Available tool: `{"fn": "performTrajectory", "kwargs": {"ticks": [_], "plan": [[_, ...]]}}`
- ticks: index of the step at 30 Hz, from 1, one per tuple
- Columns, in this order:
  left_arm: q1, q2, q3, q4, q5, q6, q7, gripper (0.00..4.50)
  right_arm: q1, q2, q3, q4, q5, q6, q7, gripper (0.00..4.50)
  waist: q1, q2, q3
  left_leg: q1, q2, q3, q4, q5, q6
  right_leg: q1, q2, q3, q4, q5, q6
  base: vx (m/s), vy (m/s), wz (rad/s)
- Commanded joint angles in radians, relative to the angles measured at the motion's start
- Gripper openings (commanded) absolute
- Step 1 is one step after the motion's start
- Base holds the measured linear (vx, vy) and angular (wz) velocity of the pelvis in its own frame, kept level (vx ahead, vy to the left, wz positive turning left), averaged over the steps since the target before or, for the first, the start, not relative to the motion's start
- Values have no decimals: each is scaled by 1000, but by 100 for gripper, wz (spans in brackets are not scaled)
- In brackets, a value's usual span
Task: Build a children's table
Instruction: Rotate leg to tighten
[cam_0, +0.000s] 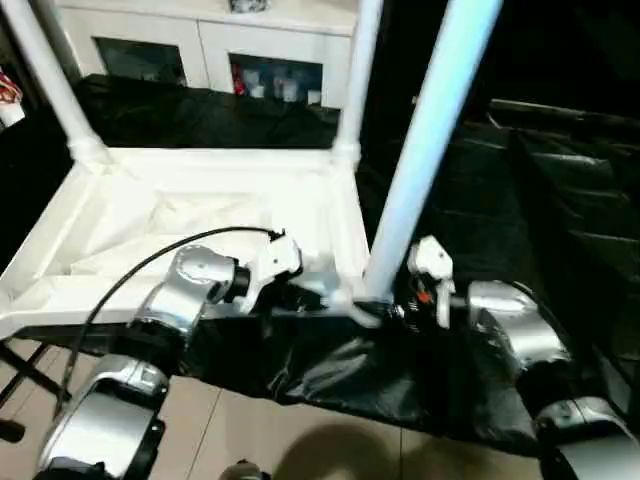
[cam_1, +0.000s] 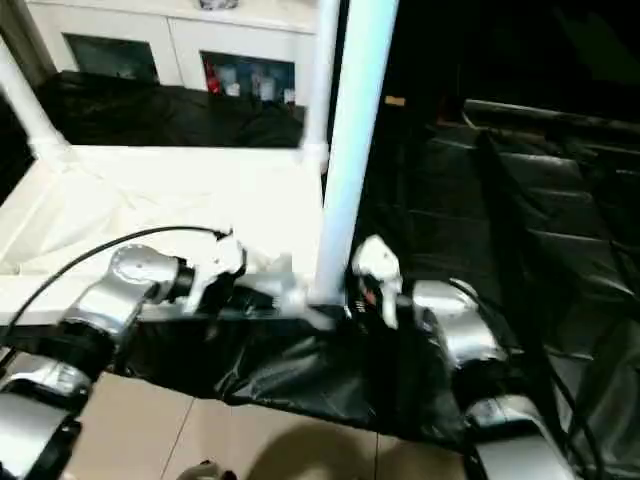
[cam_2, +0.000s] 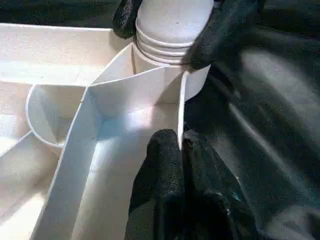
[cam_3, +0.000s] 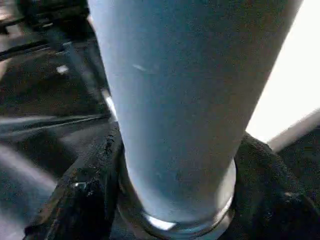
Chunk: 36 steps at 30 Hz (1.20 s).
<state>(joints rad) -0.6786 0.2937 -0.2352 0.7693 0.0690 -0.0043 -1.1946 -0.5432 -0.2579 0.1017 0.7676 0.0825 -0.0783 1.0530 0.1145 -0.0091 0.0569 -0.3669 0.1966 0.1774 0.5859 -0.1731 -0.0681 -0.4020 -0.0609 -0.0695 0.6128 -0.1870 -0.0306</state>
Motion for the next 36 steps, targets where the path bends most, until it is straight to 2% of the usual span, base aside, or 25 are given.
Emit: {"fn": "performTrajectory", "kwargs": {"ticks": [1,3,4,5,6,7,8,9,10,11,12,14,17,22,23,25,28,31,34,35,36], "plan": [[-56,-90,30,7,3,50,187,0,-18,98,39,73,-68,-6,-187,269,-5,-12,-61,11,42,-13,-73,-220,31,46,-95,52,-86,-322,-172,0,0,0],[-63,-116,31,20,11,63,236,0,-33,127,24,104,-79,-5,-287,269,-11,-10,-58,13,40,-15,-77,-228,17,42,-93,50,-88,-343,-169,0,0,0],[-69,-132,31,29,16,70,267,0,-42,145,14,122,-82,-3,-343,269,-15,-11,-60,17,37,-16,-75,-240,8,43,-94,50,-91,-362,-165,0,0,0],[-80,-160,33,47,23,80,323,0,-59,178,-3,146,-78,1,-424,269,-17,-11,-61,15,39,-15,-75,-229,12,44,-95,52,-89,-336,-169,0,0,0],[-80,-160,33,47,23,80,323,0,-59,178,-3,146,-78,1,-424,269,-19,-10,-61,14,38,-15,-76,-228,13,44,-93,53,-89,-325,-171,0,0,0],[-95,-197,34,69,31,92,390,0,-83,218,-2,172,-92,-2,-510,269,-18,-7,-64,14,37,-15,-73,-221,20,47,-94,53,-87,-297,-175,0,0,0],[-101,-209,34,77,35,95,412,0,-91,232,4,179,-100,-4,-532,269,-23,-4,-63,14,36,-13,-73,-213,20,44,-91,54,-87,-270,-183,0,0,0],[-104,-219,32,79,36,96,423,0,-101,247,7,187,-106,-7,-548,269,-21,-5,-66,13,33,-13,-70,-204,26,50,-91,53,-84,-251,-185,0,0,0],[-103,-224,33,78,33,93,421,0,-107,255,8,190,-111,-15,-558,269,-19,3,-67,13,34,-13,-70,-200,30,49,-92,54,-84,-236,-188,0,0,0],[-101,-227,33,74,30,93,414,0,-116,261,1,196,-110,-23,-576,269,-22,1,-68,10,33,-12,-69,-190,38,51,-91,54,-81,-207,-195,0,0,0],[-99,-229,34,71,28,94,410,0,-122,265,-4,202,-110,-29,-589,325,-22,-1,-69,10,33,-11,-69,-184,42,52,-89,53,-80,-192,-198,0,0,0],[-93,-222,27,65,34,73,386,0,-131,266,-21,207,-94,-41,-576,339,-22,4,-70,9,33,-11,-68,-174,54,54,-89,53,-78,-154,-206,0,0,0],[-87,-211,23,60,36,59,367,0,-135,254,-31,209,-87,-47,-568,359,-23,5,-69,9,34,-12,-69,-185,56,55,-89,52,-79,-164,-211,0,0,0],[-62,-164,9,32,23,21,260,0,-122,184,-32,187,-72,-58,-481,407,-24,6,-71,8,35,-11,-67,-185,61,59,-89,52,-75,-135,-220,0,0,0],[-54,-153,5,23,19,5,233,0,-116,166,-28,180,-75,-64,-460,407,-23,8,-71,7,35,-11,-66,-174,67,59,-89,53,-73,-113,-228,0,0,0],[-38,-123,-4,4,7,-17,161,0,-105,115,-13,171,-89,-116,-398,407,-19,4,-71,7,38,-11,-66,-171,73,61,-90,51,-73,-108,-232,0,0,0],[-33,-92,-11,-4,4,-39,103,0,-98,71,-7,165,-79,-155,-295,407,-19,5,-67,7,37,-8,-66,-193,73,58,-90,51,-76,-162,-226,0,0,0],[-33,-72,-12,-11,-2,-42,64,0,-93,44,0,159,-64,-165,-200,407,-15,4,-66,7,40,-9,-67,-198,72,56,-89,50,-78,-197,-216,0,0,0],[-33,-54,-7,-23,-15,-39,23,0,-85,17,18,145,-56,-166,-92,407,-11,8,-67,5,41,-8,-64,-189,82,56,-86,49,-72,-161,-230,0,0,0],[-30,-42,-6,-32,-25,-30,-8,0,-78,2,32,131,-51,-157,-30,407,-8,16,-68,6,42,-9,-64,-184,83,55,-87,50,-70,-142,-236,0,0,0],[-22,-27,-8,-44,-38,-18,-50,0,-73,-18,56,124,-53,-150,35,407,-10,12,-69,6,41,-8,-64,-187,87,57,-85,49,-71,-134,-239,0,0,0]]}}
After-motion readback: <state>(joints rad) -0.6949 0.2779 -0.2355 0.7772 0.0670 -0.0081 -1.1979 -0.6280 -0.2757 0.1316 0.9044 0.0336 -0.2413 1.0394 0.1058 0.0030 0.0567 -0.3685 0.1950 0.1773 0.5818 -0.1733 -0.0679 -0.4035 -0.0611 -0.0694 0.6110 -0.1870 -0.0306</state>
